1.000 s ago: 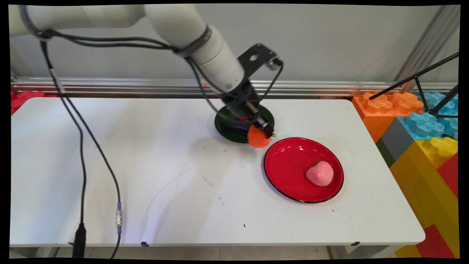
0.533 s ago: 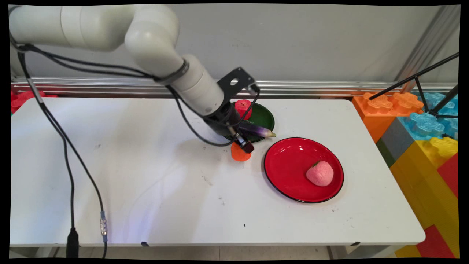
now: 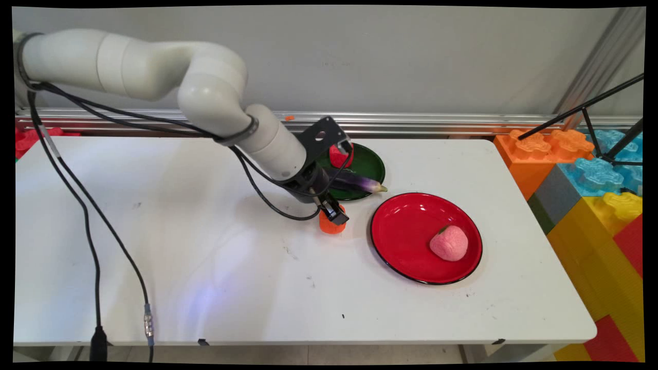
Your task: Place the picked object on the table
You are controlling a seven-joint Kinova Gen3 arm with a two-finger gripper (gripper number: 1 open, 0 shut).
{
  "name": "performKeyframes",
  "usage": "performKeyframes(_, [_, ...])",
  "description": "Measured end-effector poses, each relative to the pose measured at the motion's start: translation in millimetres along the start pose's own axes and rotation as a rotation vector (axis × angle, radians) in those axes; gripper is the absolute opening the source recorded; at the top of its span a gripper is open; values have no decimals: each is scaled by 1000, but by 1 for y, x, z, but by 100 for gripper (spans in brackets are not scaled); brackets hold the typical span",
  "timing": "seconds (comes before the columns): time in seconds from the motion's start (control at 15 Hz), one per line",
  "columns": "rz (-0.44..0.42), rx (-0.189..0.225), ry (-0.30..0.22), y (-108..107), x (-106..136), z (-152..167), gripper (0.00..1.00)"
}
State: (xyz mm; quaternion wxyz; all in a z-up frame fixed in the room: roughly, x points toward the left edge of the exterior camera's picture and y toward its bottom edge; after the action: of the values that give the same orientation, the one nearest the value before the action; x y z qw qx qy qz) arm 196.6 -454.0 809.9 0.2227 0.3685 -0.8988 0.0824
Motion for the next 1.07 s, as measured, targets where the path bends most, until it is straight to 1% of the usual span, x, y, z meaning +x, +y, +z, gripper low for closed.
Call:
performKeyframes(0.53, [17,-6,39,-8,-10,30,0])
performKeyframes(1.07, [39,-14,60,-6,-15,39,0])
